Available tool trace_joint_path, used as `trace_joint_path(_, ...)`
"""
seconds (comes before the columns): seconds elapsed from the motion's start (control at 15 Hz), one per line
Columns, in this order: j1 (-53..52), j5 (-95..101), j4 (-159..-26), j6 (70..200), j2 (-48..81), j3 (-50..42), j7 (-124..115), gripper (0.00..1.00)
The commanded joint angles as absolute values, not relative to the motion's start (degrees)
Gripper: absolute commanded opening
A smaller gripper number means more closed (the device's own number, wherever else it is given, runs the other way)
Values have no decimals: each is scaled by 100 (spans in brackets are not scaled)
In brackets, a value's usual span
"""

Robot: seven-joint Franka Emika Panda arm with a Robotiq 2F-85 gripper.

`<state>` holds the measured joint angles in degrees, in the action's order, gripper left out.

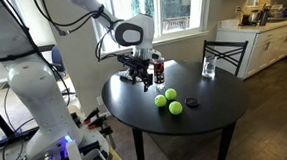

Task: Place one tennis ball inside the canister

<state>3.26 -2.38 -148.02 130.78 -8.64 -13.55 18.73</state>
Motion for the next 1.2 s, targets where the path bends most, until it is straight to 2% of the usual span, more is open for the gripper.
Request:
trace_joint_path(0.0, 517, -291, -14713, 13724, -368, -1235, 1707, 100)
trace_joint_path(0.73, 791, 86, -14476, 15682, 1132, -1211, 885, 100)
trace_joint_path(1.13, 723, 113, -14050, 15893, 1405, -1072, 612, 100)
